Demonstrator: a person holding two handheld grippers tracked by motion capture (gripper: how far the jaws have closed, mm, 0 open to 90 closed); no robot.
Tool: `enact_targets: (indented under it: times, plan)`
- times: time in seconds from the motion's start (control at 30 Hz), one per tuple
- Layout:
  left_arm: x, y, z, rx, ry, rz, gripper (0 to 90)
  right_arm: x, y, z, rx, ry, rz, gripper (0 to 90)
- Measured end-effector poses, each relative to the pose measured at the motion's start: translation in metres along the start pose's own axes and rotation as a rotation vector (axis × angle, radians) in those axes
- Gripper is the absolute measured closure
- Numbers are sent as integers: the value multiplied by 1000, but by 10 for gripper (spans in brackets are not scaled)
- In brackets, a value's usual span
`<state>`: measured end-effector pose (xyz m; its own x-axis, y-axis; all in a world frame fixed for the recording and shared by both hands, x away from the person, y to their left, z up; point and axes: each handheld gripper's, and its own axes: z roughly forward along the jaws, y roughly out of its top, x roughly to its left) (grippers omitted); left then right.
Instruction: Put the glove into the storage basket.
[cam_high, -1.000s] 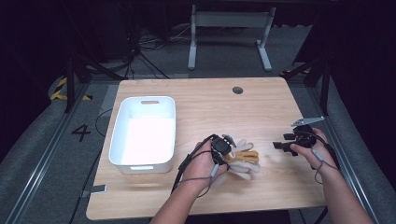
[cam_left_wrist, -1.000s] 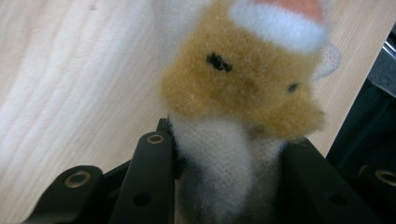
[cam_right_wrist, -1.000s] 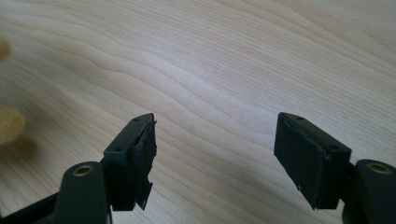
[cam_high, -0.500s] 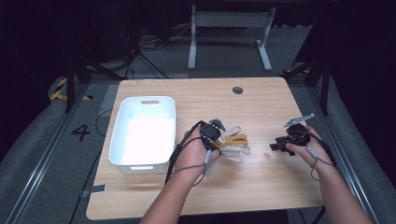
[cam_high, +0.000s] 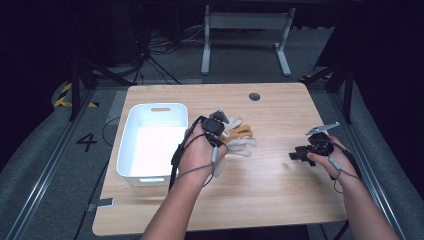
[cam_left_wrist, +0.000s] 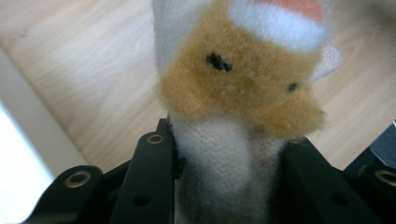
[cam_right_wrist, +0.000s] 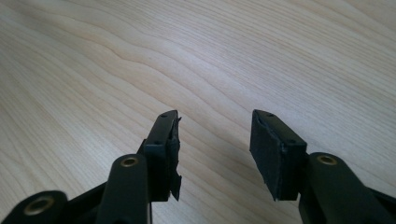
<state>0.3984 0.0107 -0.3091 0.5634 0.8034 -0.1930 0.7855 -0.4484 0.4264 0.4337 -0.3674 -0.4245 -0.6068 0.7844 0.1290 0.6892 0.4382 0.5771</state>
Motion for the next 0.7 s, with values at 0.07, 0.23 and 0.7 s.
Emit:
enact_targets:
  times: [0.07,0.23,0.7]
  plan:
    - [2,2,-4,-7,4,-12,702,0,0,-1,-14,2,1,551]
    - [10,4,-17,-24,25,-42,702,1,0,-1,-10,5,8,561]
    - [41,-1,-45,-61,92,-166,701,1,0,0,4,22,36,559]
